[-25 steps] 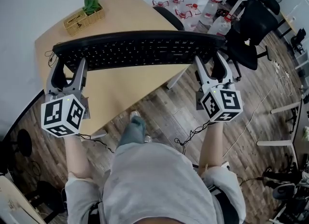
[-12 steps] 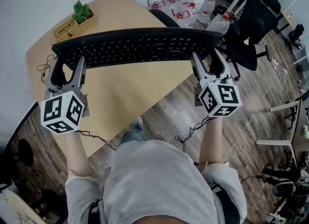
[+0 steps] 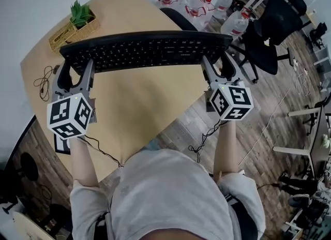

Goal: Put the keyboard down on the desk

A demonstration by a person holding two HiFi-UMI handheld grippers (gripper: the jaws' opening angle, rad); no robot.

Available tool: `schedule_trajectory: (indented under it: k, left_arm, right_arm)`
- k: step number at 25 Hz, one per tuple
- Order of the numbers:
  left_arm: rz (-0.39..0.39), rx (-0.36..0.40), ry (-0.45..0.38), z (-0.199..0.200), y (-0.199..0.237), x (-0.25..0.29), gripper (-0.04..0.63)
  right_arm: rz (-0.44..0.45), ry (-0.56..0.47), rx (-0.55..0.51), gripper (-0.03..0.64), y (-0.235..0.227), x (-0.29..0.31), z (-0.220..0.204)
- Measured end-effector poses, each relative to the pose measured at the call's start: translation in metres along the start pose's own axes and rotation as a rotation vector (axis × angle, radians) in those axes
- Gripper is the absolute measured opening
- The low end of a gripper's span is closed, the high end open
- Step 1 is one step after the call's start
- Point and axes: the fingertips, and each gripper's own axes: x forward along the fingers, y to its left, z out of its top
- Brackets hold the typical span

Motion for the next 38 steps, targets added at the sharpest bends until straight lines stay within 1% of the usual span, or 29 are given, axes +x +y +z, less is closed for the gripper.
schedule_trajectory:
  k: [10,16,19,29,38]
  left_arm:
    - [-0.015,-0.034,0.179,-0.069,0.01,0.057,0.293]
    - [-0.031,-0.069,0.29,-0.128,0.033,0.083,0.293]
    - [-0.039,-0.081,0.338,-0.15,0.039,0.093,0.293]
    - [-0.055,-0.09,0.455,-0.209,0.051,0.124,0.293]
    - [-0.063,-0.119,0.539,-0.249,0.05,0.138,0.293]
  right_arm:
    - [-0.004,0.158,0.054,0.262,-0.009,0.048,-0.073]
    - [-0.01,0.272,0.076,0.262,0.005,0.076,-0.127]
    - [-0.01,0.316,0.087,0.262,0.008,0.086,-0.148]
    - [-0.017,0.451,0.138,0.262,0.012,0.112,-0.211]
    - [-0.02,0.547,0.15,0.262,0.008,0.123,-0.247]
